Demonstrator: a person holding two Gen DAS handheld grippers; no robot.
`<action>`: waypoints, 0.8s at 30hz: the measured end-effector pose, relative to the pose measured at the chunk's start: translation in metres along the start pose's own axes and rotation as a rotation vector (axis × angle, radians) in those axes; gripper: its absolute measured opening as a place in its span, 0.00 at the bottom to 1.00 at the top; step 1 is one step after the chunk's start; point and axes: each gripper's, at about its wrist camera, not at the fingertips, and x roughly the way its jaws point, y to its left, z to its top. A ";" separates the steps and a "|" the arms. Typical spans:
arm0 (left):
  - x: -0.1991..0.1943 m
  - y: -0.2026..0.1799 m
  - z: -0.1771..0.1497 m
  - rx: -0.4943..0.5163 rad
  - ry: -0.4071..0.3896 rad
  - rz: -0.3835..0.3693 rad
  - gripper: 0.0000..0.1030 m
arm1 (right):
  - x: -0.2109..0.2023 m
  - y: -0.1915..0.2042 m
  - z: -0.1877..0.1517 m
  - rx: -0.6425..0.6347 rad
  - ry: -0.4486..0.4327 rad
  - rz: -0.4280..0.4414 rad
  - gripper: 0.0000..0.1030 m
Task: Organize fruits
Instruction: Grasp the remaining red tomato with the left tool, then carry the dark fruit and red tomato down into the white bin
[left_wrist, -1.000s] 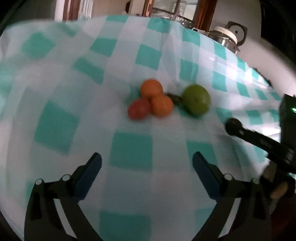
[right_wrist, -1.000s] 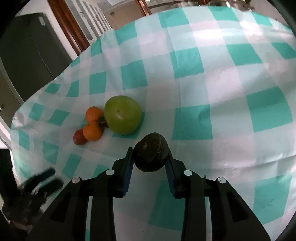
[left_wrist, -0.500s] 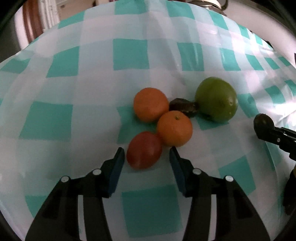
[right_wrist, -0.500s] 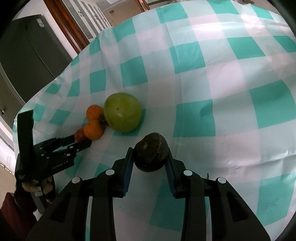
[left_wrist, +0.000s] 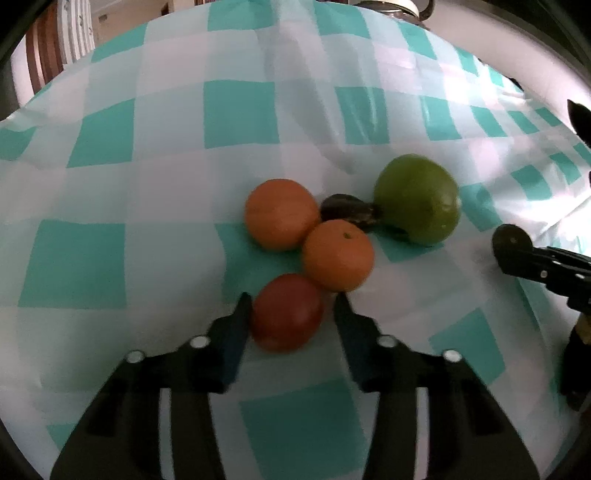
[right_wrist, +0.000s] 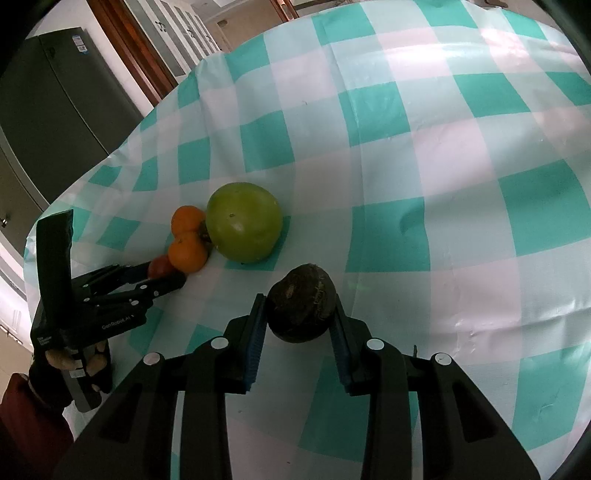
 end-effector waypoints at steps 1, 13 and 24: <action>-0.001 -0.001 -0.001 -0.005 -0.003 0.012 0.34 | 0.000 0.000 0.000 0.001 0.000 0.001 0.33; -0.076 -0.036 -0.075 -0.164 -0.094 0.126 0.34 | 0.003 -0.001 0.001 0.014 0.010 0.000 0.33; -0.157 -0.048 -0.168 -0.319 -0.130 0.185 0.34 | -0.001 0.014 -0.012 -0.006 0.034 -0.023 0.33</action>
